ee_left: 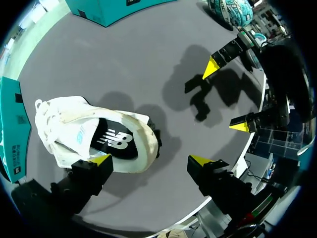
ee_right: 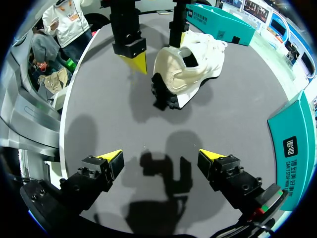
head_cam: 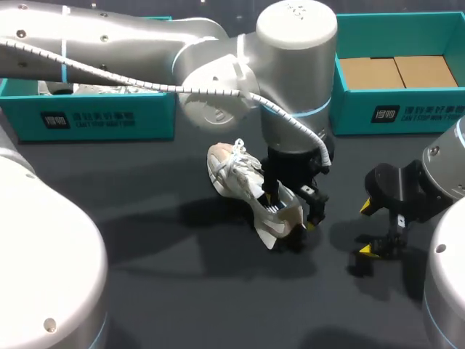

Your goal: Take the shoe out of the shoebox, open the shoe tongue, remove and reinsert the insole, then place the shoe into the shoebox

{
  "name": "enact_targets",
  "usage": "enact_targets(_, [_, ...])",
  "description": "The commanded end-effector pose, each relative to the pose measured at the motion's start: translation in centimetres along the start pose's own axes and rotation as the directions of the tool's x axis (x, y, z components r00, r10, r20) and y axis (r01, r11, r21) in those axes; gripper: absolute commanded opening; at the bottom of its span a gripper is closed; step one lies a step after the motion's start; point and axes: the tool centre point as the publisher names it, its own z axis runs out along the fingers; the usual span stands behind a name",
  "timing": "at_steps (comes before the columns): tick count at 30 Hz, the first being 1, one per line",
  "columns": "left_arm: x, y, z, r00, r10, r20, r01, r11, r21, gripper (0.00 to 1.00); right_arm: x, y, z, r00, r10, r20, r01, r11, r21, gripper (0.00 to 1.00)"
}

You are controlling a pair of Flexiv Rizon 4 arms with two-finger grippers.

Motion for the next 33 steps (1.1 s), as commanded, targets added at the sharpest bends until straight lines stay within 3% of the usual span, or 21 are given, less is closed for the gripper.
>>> enact_targets(1, [0.4,-0.6,1.1,1.000,0.003,0.001,-0.003,1.000,-0.007,0.94,0.2,0.0,-0.1,1.000,0.000,0.003,0.000,1.000,0.001,1.00])
enact_targets(6, [0.6,-0.2,1.9,1.000,0.029,0.002,-0.029,1.000,0.003,0.83,0.2,0.0,-0.1,1.000,0.000,0.003,0.000,1.000,0.001,1.00])
enact_targets(22, [0.3,-0.8,4.7,0.998,0.050,0.044,-0.051,0.998,0.025,0.74,0.2,0.0,-0.1,1.000,0.000,0.003,0.000,1.000,0.001,1.00])
enact_targets(28, [0.3,-0.8,5.4,0.996,0.058,0.062,-0.059,0.998,0.020,0.55,0.2,0.0,-0.1,1.000,0.000,0.003,0.000,1.000,0.001,1.00])
enact_targets(32, [0.3,-0.8,6.0,0.995,0.067,0.077,-0.068,0.998,0.009,0.49,0.2,0.0,-0.1,1.000,0.000,0.003,0.000,1.000,0.001,1.00])
enact_targets(33, [0.2,-0.8,6.1,0.994,0.071,0.079,-0.071,0.997,0.007,0.42,0.2,0.0,-0.1,1.000,0.000,0.003,0.000,1.000,0.001,1.00])
